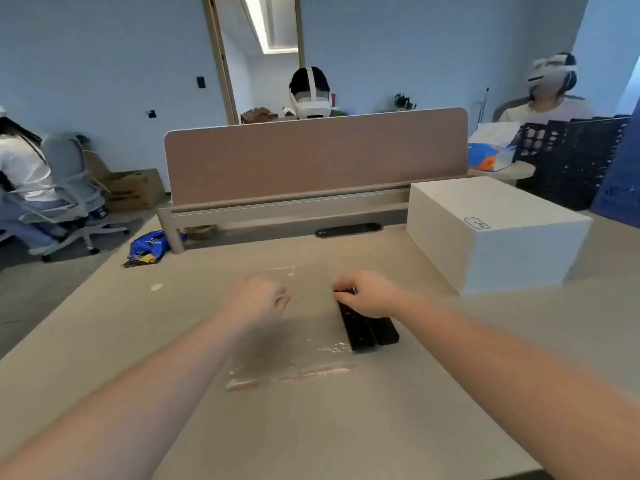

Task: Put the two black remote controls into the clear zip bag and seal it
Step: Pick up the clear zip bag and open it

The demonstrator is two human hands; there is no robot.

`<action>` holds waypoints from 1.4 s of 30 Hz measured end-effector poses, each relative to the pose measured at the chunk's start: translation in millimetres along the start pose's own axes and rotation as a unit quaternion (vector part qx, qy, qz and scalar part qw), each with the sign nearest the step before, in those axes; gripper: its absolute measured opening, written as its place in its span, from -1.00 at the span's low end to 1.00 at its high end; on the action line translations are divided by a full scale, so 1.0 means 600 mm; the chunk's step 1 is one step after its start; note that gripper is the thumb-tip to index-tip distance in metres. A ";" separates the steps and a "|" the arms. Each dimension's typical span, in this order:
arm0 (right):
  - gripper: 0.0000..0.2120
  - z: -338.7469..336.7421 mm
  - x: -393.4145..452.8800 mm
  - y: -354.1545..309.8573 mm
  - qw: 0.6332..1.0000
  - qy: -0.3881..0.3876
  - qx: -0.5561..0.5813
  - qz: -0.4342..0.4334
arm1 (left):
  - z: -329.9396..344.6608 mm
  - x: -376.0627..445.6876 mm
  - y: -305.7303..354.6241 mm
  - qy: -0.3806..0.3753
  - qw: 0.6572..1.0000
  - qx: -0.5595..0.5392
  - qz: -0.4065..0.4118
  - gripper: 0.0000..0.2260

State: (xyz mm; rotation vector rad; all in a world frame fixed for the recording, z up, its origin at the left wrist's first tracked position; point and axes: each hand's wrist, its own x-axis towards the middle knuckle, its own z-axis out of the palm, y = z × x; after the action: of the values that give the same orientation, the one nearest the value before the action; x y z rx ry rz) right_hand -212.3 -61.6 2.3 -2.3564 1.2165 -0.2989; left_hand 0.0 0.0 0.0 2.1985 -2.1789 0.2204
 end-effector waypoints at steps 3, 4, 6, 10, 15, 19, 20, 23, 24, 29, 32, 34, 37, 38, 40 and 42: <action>-0.65 0.017 -0.027 0.005 0.999 -0.008 -0.048 -0.008 | 0.021 -0.038 0.009 -0.018 0.999 -0.026 0.007 -0.70; -0.66 0.018 -0.039 0.004 0.998 -0.012 -0.057 -0.005 | 0.025 -0.052 0.013 -0.034 0.999 -0.039 -0.003 -0.69; -0.67 0.023 -0.049 0.005 0.997 -0.018 -0.075 -0.006 | 0.037 -0.074 0.018 -0.073 0.996 -0.057 -0.006 -0.66; -0.67 0.023 -0.056 -0.002 0.995 -0.025 -0.096 -0.019 | 0.035 -0.098 0.023 -0.103 0.993 -0.062 0.005 -0.60; -0.64 0.046 -0.053 -0.022 0.993 -0.047 -0.102 -0.032 | 0.046 -0.118 0.013 -0.135 0.988 -0.058 0.053 -0.62; -0.63 0.069 -0.045 -0.032 0.992 -0.079 -0.094 -0.035 | 0.052 -0.121 0.008 -0.106 0.990 -0.052 0.074 -0.72; -0.62 0.073 -0.044 -0.034 0.991 -0.083 -0.094 -0.037 | 0.053 -0.121 0.008 -0.104 0.990 -0.048 0.077 -0.76; -0.58 0.082 -0.042 -0.046 0.989 -0.097 -0.101 -0.051 | 0.055 -0.119 0.012 -0.108 0.990 -0.039 0.078 -0.86; -0.56 0.085 -0.044 -0.051 0.987 -0.105 -0.105 -0.059 | 0.055 -0.119 0.014 -0.108 0.991 -0.039 0.070 -0.82; -0.53 0.104 -0.051 -0.072 0.973 -0.106 -0.175 -0.105 | 0.059 -0.118 0.022 -0.089 0.992 -0.086 0.017 -0.59; -0.60 0.112 -0.051 -0.082 0.954 -0.070 -0.251 -0.151 | 0.058 -0.120 0.030 -0.068 0.992 -0.102 0.001 -0.63; -0.66 0.116 -0.052 -0.087 0.938 -0.055 -0.290 -0.179 | 0.059 -0.122 0.033 -0.054 0.992 -0.114 -0.006 -0.64; -0.77 0.129 -0.047 -0.085 0.929 -0.057 -0.323 -0.171 | 0.066 -0.123 0.029 -0.036 0.993 -0.108 -0.041 -0.57; -0.79 0.132 -0.045 -0.082 0.939 -0.046 -0.304 -0.152 | 0.068 -0.125 0.026 -0.005 0.994 -0.092 -0.064 -0.53; -0.79 0.130 -0.040 -0.076 0.975 -0.001 -0.196 -0.102 | 0.074 -0.130 0.019 0.086 0.980 -0.101 -0.147 -0.44; -0.76 0.118 -0.038 -0.078 0.995 0.048 -0.067 -0.059 | 0.080 -0.132 0.013 0.168 0.936 -0.198 -0.239 -0.33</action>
State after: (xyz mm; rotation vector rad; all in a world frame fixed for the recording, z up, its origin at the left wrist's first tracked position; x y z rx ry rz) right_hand -164.6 1.6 -35.4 -2.5616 1.1742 -0.3838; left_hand -4.5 72.6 -58.4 2.1704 -1.3282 0.1100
